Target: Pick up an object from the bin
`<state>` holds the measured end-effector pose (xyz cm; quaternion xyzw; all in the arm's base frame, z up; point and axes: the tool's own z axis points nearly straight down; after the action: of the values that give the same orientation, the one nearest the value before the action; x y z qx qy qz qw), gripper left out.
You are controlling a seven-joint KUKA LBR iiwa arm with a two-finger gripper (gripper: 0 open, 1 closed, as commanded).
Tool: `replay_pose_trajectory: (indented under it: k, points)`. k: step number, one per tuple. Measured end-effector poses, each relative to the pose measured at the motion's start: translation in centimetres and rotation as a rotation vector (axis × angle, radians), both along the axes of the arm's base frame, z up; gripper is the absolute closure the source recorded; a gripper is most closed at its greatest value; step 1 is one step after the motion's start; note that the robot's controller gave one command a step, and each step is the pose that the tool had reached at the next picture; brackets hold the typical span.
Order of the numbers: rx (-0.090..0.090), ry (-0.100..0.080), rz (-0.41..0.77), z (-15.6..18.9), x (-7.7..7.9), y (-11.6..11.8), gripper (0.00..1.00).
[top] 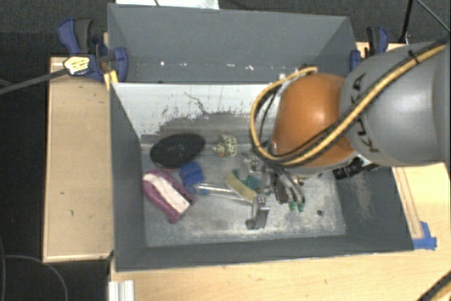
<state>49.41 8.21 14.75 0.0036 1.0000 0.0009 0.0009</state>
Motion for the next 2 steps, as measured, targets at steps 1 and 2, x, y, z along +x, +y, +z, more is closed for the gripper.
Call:
replay_pose_trajectory:
  k: [1,2]
  points:
    - [-0.002,0.001,-0.206,-7.89,4.29,-2.45,0.0]
    - [0.0,-0.002,-0.207,-7.7,4.38,-2.39,1.0]
